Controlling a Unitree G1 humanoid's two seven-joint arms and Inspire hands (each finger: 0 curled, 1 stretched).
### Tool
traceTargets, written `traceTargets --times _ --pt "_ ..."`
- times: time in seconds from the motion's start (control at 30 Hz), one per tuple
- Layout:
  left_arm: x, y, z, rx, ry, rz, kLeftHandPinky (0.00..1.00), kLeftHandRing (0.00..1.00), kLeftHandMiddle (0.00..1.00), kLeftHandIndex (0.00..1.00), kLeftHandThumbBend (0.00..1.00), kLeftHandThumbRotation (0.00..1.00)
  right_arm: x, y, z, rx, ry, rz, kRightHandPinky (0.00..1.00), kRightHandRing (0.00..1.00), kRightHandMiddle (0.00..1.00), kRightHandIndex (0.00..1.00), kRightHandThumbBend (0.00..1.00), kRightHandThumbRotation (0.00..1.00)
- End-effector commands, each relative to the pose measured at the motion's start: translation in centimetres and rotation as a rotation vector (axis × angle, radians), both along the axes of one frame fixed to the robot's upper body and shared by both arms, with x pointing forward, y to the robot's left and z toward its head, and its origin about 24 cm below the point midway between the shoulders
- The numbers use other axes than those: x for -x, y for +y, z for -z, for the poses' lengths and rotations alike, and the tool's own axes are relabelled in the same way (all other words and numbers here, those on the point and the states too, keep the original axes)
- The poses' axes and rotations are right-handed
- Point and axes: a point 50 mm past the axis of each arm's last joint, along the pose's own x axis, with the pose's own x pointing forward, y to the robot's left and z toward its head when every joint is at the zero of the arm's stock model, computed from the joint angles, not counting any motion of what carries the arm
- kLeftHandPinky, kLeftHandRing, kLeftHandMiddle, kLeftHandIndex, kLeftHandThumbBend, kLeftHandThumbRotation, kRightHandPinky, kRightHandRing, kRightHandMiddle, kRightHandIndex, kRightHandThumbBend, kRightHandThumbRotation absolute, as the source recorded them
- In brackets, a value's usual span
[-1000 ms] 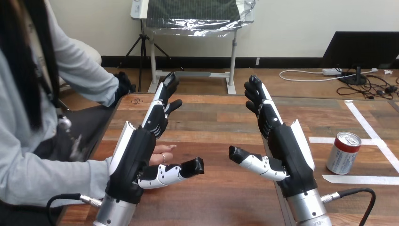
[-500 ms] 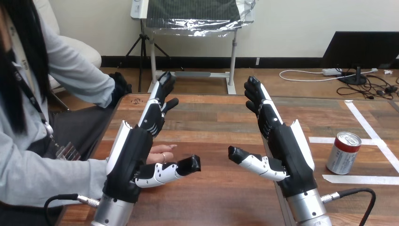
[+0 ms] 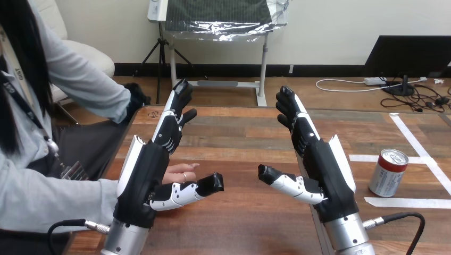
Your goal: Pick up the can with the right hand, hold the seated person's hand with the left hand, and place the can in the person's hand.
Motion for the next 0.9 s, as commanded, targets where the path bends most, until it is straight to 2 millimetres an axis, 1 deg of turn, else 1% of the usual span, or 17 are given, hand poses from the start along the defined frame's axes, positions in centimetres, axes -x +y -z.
traceTargets --times 0.0,0.4,0.87 --pt "-1.14 -0.46 -1.97 0.032 -0.09 0.006 0.94 1.0 1.0 1.0 1.0 0.54 -1.24 0.3 -2.1 -0.014 -0.102 -0.001 0.95 0.97 0.97 0.98 1.0 0.59" --pt "-1.13 -0.33 -1.99 0.023 -0.086 0.01 0.95 1.0 1.0 1.0 1.0 0.5 -1.26 0.18 -2.2 -0.016 -0.109 -0.002 0.94 0.98 0.98 0.98 1.0 0.58" --pt "-1.11 -0.26 -1.94 0.023 -0.081 0.006 0.95 1.0 1.0 1.0 1.0 0.49 -1.31 -0.03 -2.26 -0.007 -0.112 -0.004 0.95 0.98 0.99 0.99 1.0 0.59"
